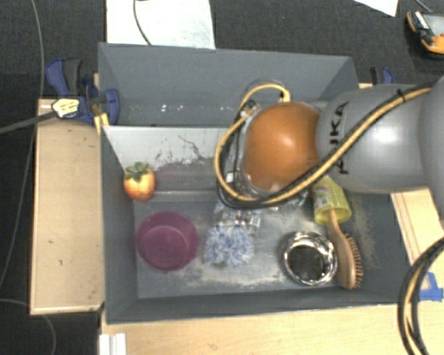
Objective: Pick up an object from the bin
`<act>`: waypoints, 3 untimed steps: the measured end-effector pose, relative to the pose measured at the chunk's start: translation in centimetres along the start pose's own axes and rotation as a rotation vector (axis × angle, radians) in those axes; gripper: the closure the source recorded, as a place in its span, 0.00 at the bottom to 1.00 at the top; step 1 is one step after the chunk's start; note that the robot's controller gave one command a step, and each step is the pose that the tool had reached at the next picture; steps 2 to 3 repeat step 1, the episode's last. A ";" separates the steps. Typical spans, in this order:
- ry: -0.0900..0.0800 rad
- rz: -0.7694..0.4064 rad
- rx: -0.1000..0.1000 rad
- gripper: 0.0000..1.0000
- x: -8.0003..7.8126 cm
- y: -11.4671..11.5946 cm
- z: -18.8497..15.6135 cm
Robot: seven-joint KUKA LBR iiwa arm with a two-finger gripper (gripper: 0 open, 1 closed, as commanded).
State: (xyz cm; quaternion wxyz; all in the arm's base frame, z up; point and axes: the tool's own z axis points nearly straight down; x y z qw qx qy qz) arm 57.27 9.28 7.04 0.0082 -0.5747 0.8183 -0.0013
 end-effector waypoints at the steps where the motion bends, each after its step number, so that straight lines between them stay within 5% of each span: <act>1: -0.001 0.004 0.000 1.00 0.0 0.0 -1.6; 3: -0.001 0.004 0.000 1.00 0.0 0.0 -1.6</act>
Offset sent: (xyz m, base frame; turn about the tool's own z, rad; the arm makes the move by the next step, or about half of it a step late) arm -0.0010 0.0000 0.0115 0.0024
